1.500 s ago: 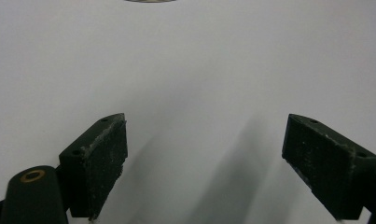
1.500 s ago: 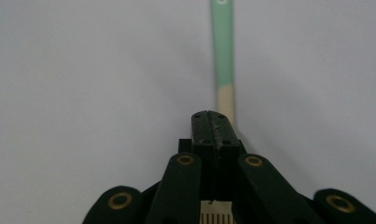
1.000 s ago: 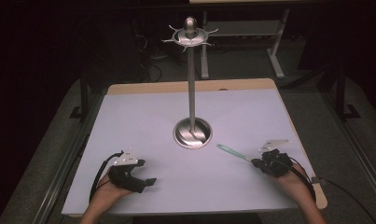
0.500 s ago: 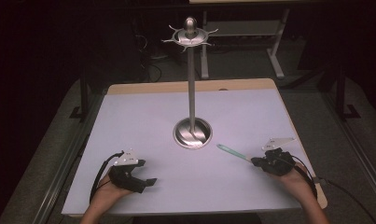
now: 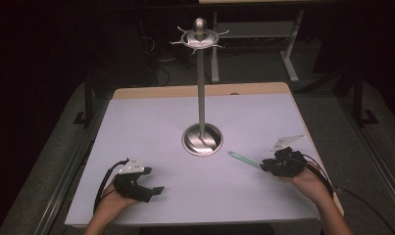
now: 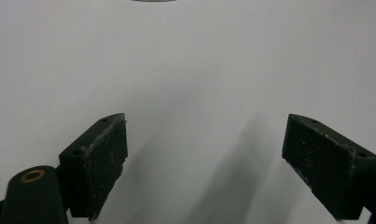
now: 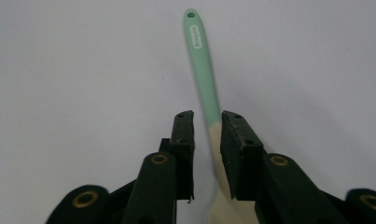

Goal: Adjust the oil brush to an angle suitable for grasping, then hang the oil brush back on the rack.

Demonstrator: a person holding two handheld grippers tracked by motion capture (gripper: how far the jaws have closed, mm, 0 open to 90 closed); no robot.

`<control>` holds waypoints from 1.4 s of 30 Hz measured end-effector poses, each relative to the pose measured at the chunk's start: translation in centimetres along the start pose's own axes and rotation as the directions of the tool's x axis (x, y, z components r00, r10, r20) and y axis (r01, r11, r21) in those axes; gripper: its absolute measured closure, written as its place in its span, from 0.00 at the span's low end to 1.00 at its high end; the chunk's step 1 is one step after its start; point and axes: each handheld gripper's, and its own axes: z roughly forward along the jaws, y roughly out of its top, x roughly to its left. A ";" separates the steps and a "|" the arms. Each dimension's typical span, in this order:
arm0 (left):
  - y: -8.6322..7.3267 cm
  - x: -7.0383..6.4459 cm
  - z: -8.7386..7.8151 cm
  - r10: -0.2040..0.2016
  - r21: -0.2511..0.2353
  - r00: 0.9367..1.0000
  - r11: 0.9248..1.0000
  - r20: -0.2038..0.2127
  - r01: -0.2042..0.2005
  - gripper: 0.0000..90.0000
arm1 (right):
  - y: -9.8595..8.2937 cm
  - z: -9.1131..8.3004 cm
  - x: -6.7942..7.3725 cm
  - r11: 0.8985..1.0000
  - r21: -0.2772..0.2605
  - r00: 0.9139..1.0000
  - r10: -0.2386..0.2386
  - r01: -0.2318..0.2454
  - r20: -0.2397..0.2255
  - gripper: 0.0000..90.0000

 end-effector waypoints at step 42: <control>-0.1 0.0 0.0 0.000 0.007 1.000 1.000 0.017 0.000 0.15 | 8.6 7.1 -0.1 0.888 0.404 0.975 -0.189 0.220 -0.115 0.80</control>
